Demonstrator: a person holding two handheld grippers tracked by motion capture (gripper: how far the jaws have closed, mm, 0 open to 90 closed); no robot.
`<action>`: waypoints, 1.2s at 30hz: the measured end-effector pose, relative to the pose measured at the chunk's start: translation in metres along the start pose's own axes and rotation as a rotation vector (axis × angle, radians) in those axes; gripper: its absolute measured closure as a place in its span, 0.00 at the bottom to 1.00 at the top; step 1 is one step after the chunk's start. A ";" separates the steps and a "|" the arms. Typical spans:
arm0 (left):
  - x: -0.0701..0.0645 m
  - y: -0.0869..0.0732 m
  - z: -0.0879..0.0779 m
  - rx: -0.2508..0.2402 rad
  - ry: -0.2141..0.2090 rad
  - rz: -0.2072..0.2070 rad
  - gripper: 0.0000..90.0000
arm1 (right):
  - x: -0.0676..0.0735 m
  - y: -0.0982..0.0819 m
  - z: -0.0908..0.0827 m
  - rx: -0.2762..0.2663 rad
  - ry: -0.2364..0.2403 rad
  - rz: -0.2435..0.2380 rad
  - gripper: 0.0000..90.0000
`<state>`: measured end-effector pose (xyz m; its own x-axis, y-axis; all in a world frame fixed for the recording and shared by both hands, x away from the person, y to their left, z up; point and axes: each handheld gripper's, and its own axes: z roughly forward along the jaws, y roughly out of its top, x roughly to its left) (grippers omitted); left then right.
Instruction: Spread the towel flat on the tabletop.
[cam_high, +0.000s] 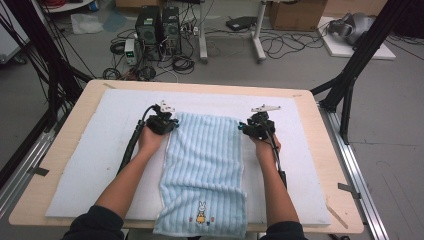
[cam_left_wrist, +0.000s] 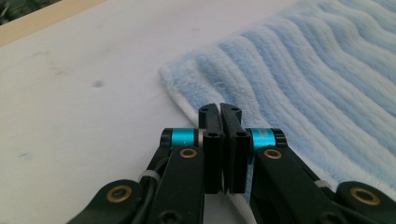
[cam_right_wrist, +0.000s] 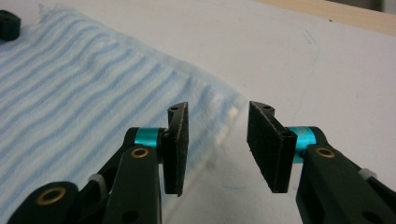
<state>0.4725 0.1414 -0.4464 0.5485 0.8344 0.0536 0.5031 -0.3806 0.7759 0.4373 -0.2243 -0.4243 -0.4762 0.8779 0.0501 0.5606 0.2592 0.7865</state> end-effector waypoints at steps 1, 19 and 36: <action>0.005 0.000 0.001 -0.005 0.008 -0.018 0.97 | 0.001 0.000 0.000 -0.003 0.004 0.003 0.65; 0.017 -0.006 -0.008 -0.018 -0.063 -0.154 0.58 | 0.013 0.010 0.042 0.098 -0.050 -0.112 0.98; 0.004 -0.001 0.006 -0.036 0.072 -0.138 0.97 | 0.005 0.014 0.020 0.014 -0.041 0.013 0.67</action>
<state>0.4779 0.1426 -0.4513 0.4256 0.9049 -0.0109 0.5453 -0.2468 0.8010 0.4567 -0.2081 -0.4251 -0.4409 0.8969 0.0351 0.5762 0.2529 0.7772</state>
